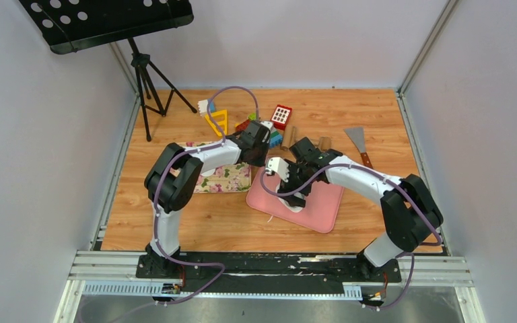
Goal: Roll out the dumpling wrappers from the dough
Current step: Press the dumpling wrapper on the work surface.
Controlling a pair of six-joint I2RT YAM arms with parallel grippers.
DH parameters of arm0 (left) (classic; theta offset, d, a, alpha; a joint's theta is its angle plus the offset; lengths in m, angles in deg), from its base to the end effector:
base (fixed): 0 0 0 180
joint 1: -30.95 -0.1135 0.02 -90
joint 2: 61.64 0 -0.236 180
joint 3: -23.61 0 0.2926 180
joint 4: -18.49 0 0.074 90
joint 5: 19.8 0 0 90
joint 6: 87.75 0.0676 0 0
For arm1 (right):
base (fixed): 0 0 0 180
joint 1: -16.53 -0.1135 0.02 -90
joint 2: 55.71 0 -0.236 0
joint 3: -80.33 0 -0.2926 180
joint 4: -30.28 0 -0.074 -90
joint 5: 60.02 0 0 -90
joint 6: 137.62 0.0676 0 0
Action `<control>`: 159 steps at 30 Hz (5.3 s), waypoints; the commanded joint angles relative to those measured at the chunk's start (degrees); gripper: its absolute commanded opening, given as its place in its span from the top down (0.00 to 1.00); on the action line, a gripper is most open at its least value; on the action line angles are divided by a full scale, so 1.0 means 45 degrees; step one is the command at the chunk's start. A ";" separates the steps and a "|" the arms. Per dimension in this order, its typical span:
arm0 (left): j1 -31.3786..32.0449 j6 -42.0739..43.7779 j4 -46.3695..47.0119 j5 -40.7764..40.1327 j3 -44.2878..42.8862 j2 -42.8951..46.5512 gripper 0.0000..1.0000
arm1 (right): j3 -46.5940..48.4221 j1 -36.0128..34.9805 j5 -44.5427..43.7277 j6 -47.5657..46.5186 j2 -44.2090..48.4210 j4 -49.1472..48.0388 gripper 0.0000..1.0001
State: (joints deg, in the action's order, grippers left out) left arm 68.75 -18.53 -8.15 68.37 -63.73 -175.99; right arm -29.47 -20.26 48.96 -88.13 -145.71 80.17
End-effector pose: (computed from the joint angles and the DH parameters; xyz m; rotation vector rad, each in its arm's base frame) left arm 0.3663 -0.2814 0.0816 0.3638 2.5218 -0.3737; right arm 0.2617 0.2231 0.1210 -1.7785 2.0923 0.4426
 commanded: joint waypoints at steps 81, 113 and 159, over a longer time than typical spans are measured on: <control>0.0330 0.0056 -0.0968 -0.0846 0.0075 -0.0645 1.00 | 0.0101 -0.1218 -0.3223 0.2006 -0.2356 0.0506 0.46; 0.0359 0.0027 -0.0984 -0.0824 0.0030 -0.0646 1.00 | -0.0132 -0.0777 -0.0821 -0.1259 -0.1905 0.0567 0.51; 0.0578 -0.0012 -0.1215 -0.0946 -0.0090 -0.0403 1.00 | 0.0599 -0.0375 -0.1079 0.1489 -0.2411 0.1299 0.52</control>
State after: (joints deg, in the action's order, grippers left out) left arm 70.59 -18.53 -7.89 64.31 -64.69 -176.47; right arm -25.84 -22.21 46.64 -96.20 -153.36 84.78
